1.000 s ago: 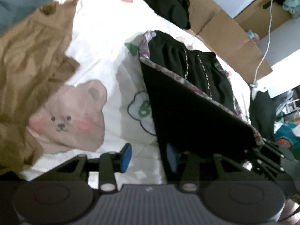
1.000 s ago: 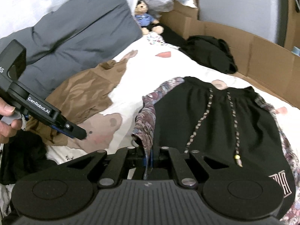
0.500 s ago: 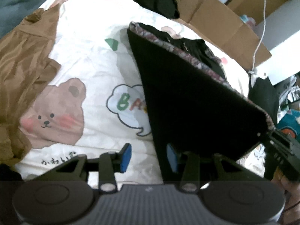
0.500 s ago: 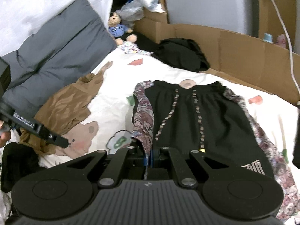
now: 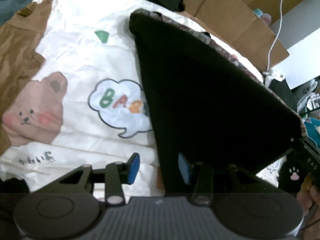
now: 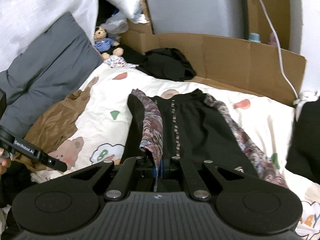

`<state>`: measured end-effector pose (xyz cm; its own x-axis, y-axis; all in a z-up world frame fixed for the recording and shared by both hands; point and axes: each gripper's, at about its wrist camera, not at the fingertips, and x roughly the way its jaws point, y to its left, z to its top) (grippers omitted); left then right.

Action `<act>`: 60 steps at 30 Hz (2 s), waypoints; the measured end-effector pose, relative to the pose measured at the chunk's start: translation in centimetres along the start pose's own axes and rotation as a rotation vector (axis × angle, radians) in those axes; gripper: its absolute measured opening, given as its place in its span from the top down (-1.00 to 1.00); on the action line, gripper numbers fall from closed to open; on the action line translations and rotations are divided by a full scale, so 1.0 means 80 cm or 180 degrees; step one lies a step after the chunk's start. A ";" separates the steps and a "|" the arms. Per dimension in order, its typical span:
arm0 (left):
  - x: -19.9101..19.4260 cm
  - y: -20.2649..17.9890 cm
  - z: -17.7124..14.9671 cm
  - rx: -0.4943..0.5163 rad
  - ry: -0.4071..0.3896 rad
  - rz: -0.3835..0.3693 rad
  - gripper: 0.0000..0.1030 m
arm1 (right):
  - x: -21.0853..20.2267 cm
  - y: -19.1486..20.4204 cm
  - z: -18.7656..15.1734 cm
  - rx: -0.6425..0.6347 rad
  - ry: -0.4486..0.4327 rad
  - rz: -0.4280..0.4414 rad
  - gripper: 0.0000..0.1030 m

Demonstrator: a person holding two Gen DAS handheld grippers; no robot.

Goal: Fold clothes

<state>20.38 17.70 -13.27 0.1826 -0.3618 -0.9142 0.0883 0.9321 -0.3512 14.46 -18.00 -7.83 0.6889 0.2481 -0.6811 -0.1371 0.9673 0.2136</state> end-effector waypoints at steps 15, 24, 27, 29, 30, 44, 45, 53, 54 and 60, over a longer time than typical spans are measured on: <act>0.091 -0.059 -0.055 0.0014 0.0407 -0.0229 -0.01 | -0.015 -0.114 -0.025 0.0114 0.0026 -0.0289 0.92; 0.155 -0.073 -0.107 -0.0015 0.0743 -0.0232 -0.01 | -0.001 -0.160 -0.061 0.0310 0.0109 -0.0316 0.92; 0.166 -0.073 -0.114 0.0013 0.0760 -0.0190 -0.01 | 0.006 -0.170 -0.071 0.0361 0.0116 -0.0292 0.92; 0.171 -0.072 -0.116 0.0012 0.0745 -0.0179 -0.01 | 0.010 -0.175 -0.077 0.0392 0.0121 -0.0284 0.92; 0.175 -0.071 -0.117 0.0002 0.0737 -0.0186 -0.01 | 0.012 -0.180 -0.080 0.0418 0.0121 -0.0277 0.92; 0.204 -0.067 -0.132 -0.0058 0.0750 -0.0287 0.88 | 0.039 -0.230 -0.127 0.0770 0.0190 -0.0095 0.92; 0.201 -0.065 -0.131 -0.0072 0.0749 -0.0306 0.90 | 0.041 -0.231 -0.127 0.0789 0.0194 -0.0095 0.92; 0.168 -0.081 -0.109 -0.0013 0.0676 -0.0501 0.92 | 0.035 -0.232 -0.116 0.0846 0.0179 -0.0170 0.92; 0.161 -0.088 -0.106 0.0008 0.0645 -0.0544 0.92 | 0.031 -0.231 -0.112 0.0841 0.0168 -0.0182 0.92; 0.156 -0.109 -0.106 0.0102 0.0596 -0.0662 0.92 | 0.009 -0.248 -0.091 0.0905 0.0131 -0.0256 0.92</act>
<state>13.60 5.20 -23.35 -0.0266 -0.5332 -0.8455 0.1364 0.8360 -0.5315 12.51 -36.60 -17.62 0.6592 0.1789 -0.7304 0.1256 0.9315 0.3415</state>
